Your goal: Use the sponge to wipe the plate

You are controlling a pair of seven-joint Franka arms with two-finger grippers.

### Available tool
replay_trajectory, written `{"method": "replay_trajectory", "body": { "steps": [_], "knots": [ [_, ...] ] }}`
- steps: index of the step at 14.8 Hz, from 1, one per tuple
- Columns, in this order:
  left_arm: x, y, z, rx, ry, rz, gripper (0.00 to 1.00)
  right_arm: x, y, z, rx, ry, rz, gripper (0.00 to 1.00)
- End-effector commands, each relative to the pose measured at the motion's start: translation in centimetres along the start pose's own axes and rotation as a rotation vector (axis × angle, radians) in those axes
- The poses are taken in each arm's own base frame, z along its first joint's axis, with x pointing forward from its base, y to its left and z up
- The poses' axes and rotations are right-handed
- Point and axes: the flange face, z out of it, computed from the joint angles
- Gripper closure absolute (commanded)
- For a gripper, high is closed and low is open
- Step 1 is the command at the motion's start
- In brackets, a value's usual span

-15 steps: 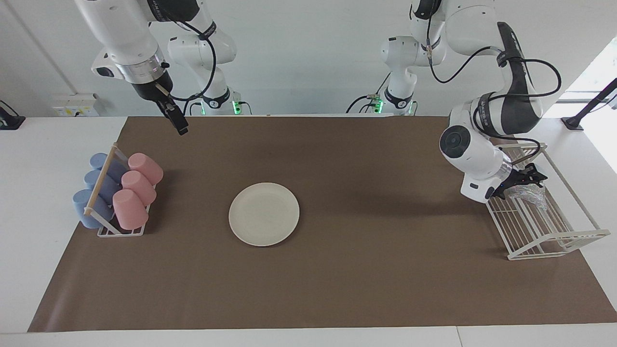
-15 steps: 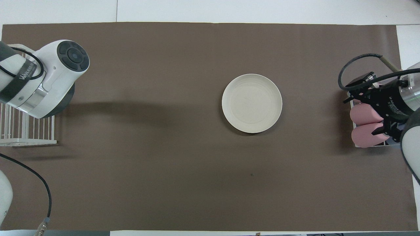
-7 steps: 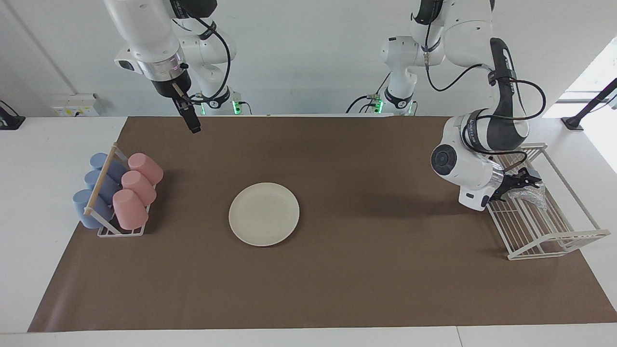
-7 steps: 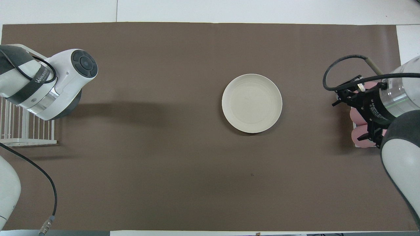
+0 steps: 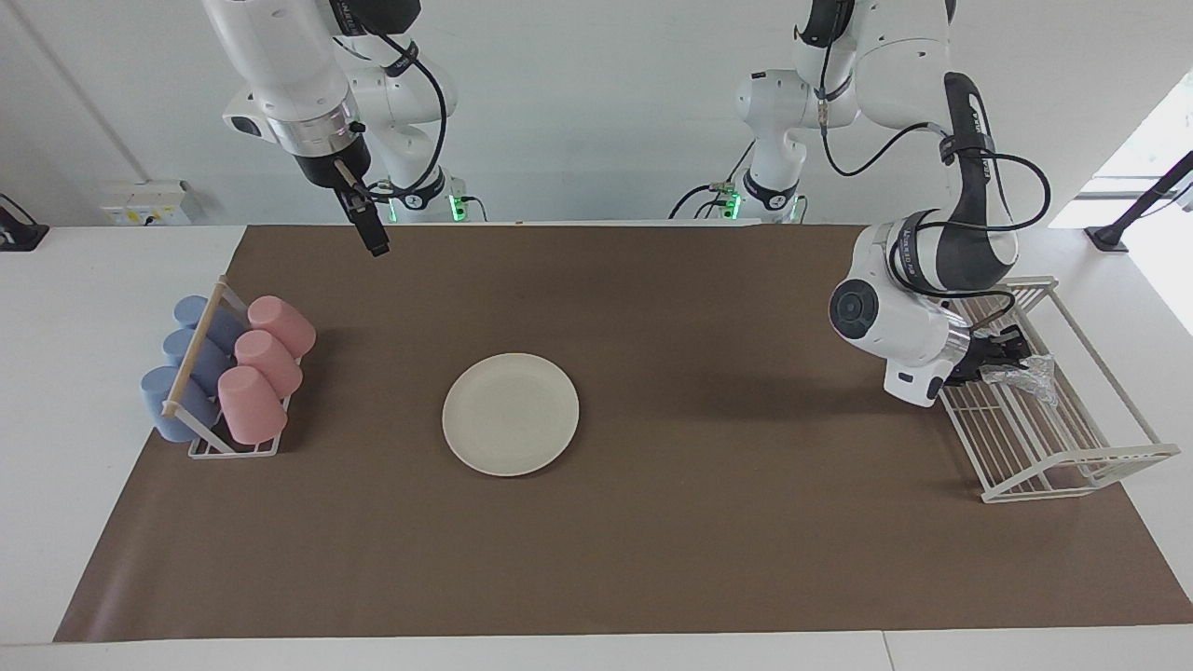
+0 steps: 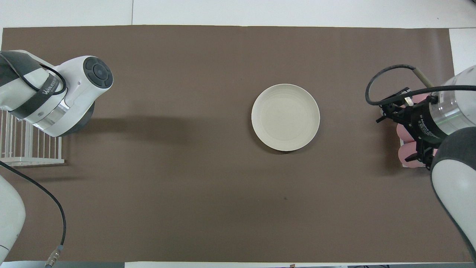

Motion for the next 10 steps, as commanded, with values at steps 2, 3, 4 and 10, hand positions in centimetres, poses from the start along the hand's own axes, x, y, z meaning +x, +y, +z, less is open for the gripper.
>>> {"method": "replay_trajectory", "body": {
  "steps": [2, 3, 4, 10],
  "knots": [
    [-0.3, -0.3, -0.5, 0.006, 0.007, -0.033, 1.00, -0.6, 0.8, 0.1, -0.002, -0.014, 0.004, 0.00],
    [-0.2, -0.4, -0.5, 0.005, 0.007, -0.034, 1.00, -1.1, 0.6, 0.1, -0.003, -0.013, -0.006, 0.00],
    [-0.1, -0.6, -0.7, 0.003, 0.010, -0.040, 1.00, -1.7, 0.5, 0.1, -0.003, -0.011, -0.017, 0.00],
    [1.3, -7.9, -8.6, -0.339, -0.106, -0.196, 1.00, -1.8, 0.5, 0.1, -0.003, -0.011, -0.005, 0.00]
  ]
}}
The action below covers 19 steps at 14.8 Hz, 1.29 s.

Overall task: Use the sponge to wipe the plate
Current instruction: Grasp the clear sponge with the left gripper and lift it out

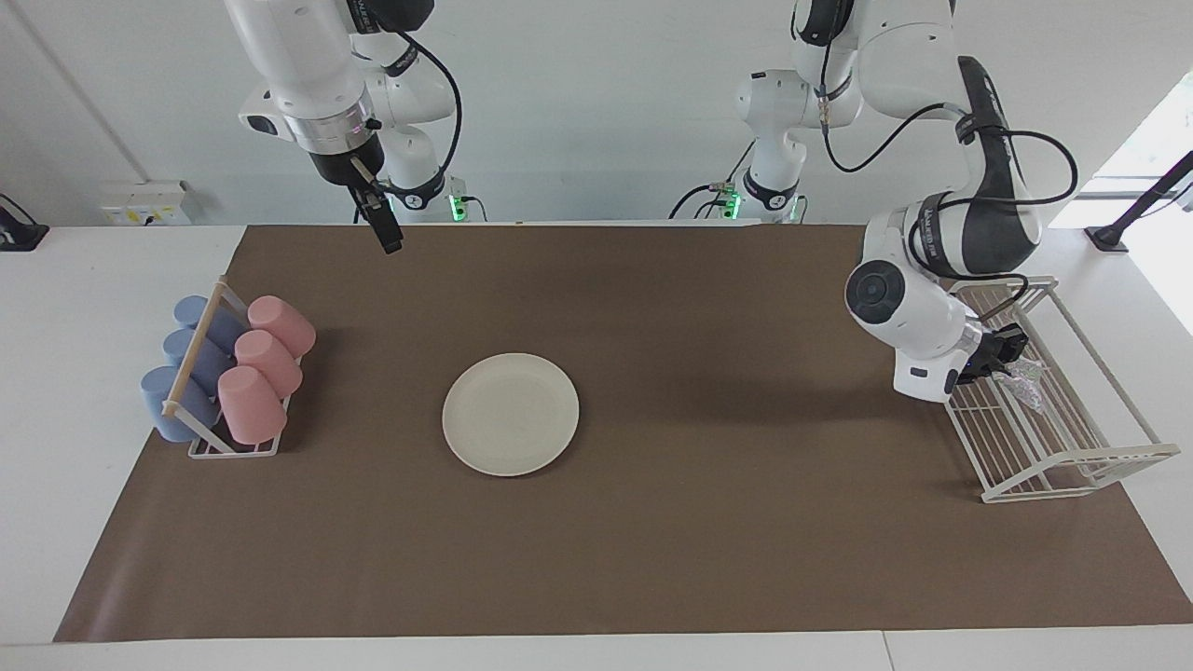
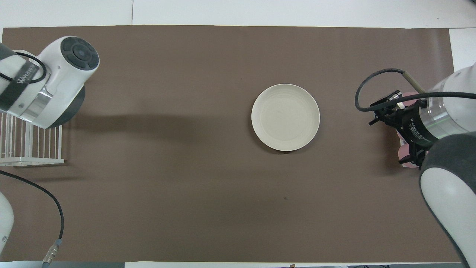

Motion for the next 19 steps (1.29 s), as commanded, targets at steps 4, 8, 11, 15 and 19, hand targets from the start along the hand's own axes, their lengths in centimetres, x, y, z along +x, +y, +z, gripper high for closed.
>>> {"method": "replay_trajectory", "body": {
  "steps": [4, 8, 11, 15, 19],
  "knots": [
    [-1.6, -3.0, -11.8, -0.404, -0.184, -0.044, 1.00, -0.5, 0.8, 0.1, 0.000, -0.018, 0.112, 0.00],
    [-4.0, -8.3, -16.4, -0.837, -0.290, -0.090, 1.00, -1.0, 0.6, -0.2, 0.009, -0.043, 0.226, 0.00],
    [-4.2, -10.6, -15.8, -1.146, -0.415, -0.112, 1.00, -1.1, 0.5, -0.2, 0.017, -0.059, 0.252, 0.00],
    [-8.6, -8.4, -14.7, -1.421, -0.534, -0.042, 1.00, -1.8, 0.1, -0.2, 0.022, -0.057, 0.297, 0.00],
    [-14.4, -5.2, -11.7, -1.701, -0.542, -0.042, 1.00, -3.4, -0.8, 0.3, 0.052, -0.049, 0.382, 0.00]
  ]
}}
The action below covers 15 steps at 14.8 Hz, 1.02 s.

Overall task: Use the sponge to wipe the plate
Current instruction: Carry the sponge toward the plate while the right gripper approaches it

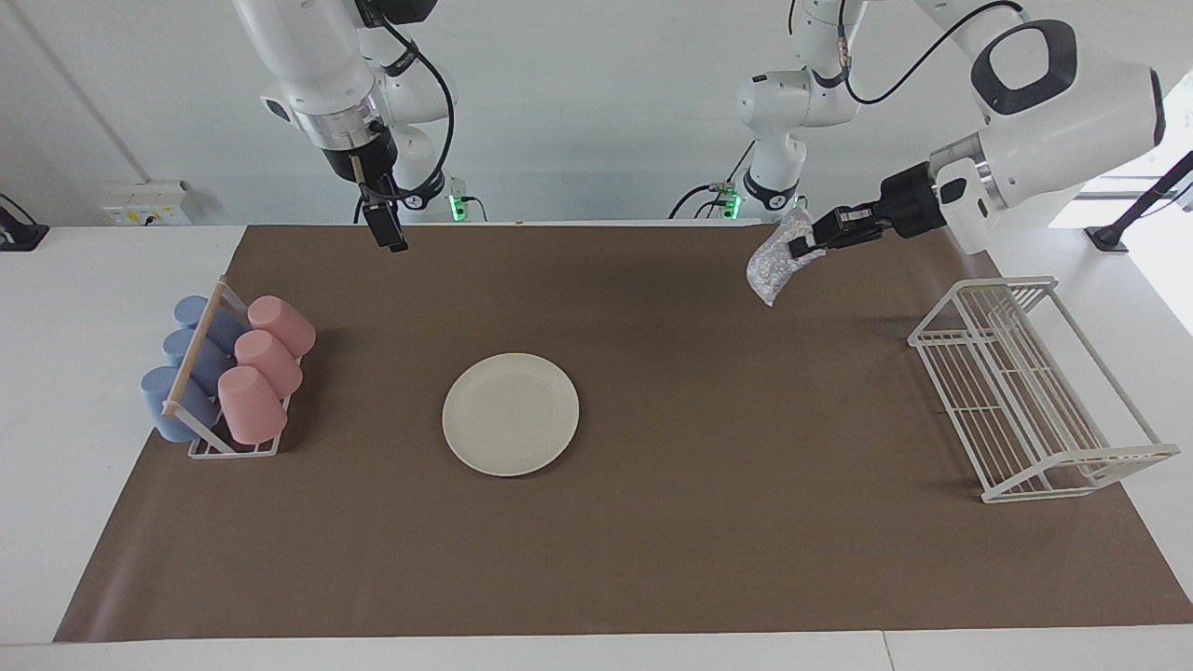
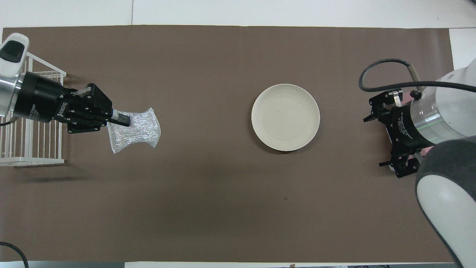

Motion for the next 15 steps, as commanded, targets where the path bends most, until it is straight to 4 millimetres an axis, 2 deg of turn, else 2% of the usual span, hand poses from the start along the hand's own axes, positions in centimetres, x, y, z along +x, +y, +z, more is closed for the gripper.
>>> {"method": "replay_trajectory", "body": {
  "steps": [1, 3, 4, 6, 9, 12, 14, 15],
  "knots": [
    [-4.0, -4.7, 3.1, -0.178, 0.016, 0.035, 1.00, -1.5, 0.6, 0.5, 0.020, -0.003, 0.049, 0.00],
    [-4.8, -5.4, 5.4, -0.295, 0.011, 0.055, 1.00, -2.6, 0.3, 0.4, 0.050, -0.005, 0.035, 0.00],
    [-5.1, -4.8, 7.2, -0.312, -0.012, 0.063, 1.00, -3.3, -0.1, 0.3, 0.078, -0.008, 0.041, 0.00],
    [-5.2, -5.0, 9.6, -0.366, -0.027, 0.109, 1.00, -5.6, -0.2, 0.4, 0.098, -0.012, 0.080, 0.00],
    [-4.9, -6.6, 11.4, -0.464, -0.037, 0.154, 1.00, -9.8, -0.1, 0.8, 0.116, -0.021, 0.136, 0.00],
    [-5.3, -6.7, 13.2, -0.508, -0.062, 0.139, 1.00, -13.9, 0.0, 1.2, 0.154, -0.044, 0.202, 0.00],
    [-5.5, -7.1, 14.0, -0.516, -0.081, 0.130, 1.00, -18.1, 0.6, 2.5, 0.202, -0.083, 0.260, 0.00],
    [-5.7, -7.0, 14.6, -0.514, -0.089, 0.130, 1.00, -19.1, 0.8, 3.2, 0.208, -0.091, 0.279, 0.00]
  ]
}}
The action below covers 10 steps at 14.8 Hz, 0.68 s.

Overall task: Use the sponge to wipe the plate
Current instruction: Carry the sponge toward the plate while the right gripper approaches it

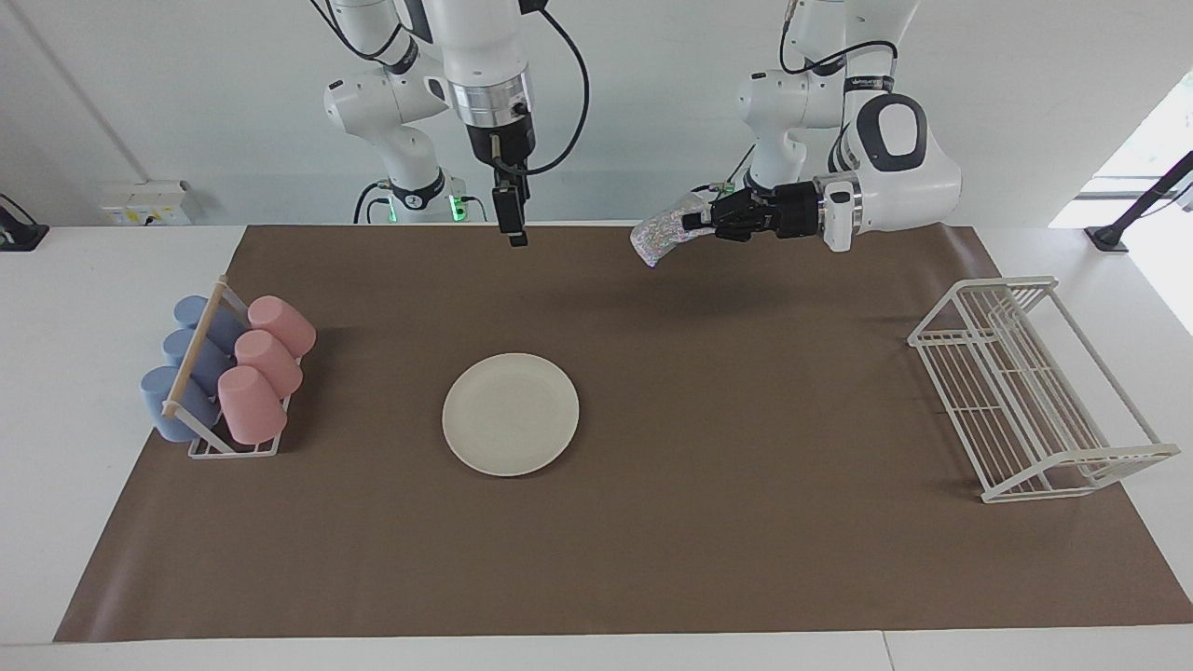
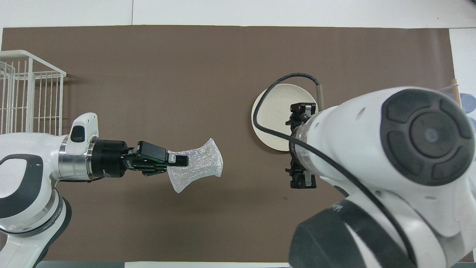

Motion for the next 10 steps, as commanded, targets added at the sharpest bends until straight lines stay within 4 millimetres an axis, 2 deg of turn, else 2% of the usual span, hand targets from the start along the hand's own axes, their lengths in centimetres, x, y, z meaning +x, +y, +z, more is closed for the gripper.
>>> {"method": "replay_trajectory", "body": {
  "steps": [1, 5, 10],
  "knots": [
    [-1.0, -0.8, 1.2, -0.017, -0.006, 0.006, 1.00, -2.5, 1.9, 1.7, 0.015, -0.027, 0.064, 0.00],
    [-0.9, -0.5, 1.2, -0.065, 0.004, 0.013, 1.00, -4.8, 4.0, 2.7, 0.010, -0.033, 0.034, 0.00],
    [-1.3, -0.4, 2.4, -0.057, -0.016, 0.049, 1.00, -7.1, 4.2, 2.0, 0.028, -0.207, 0.082, 0.00]
  ]
}}
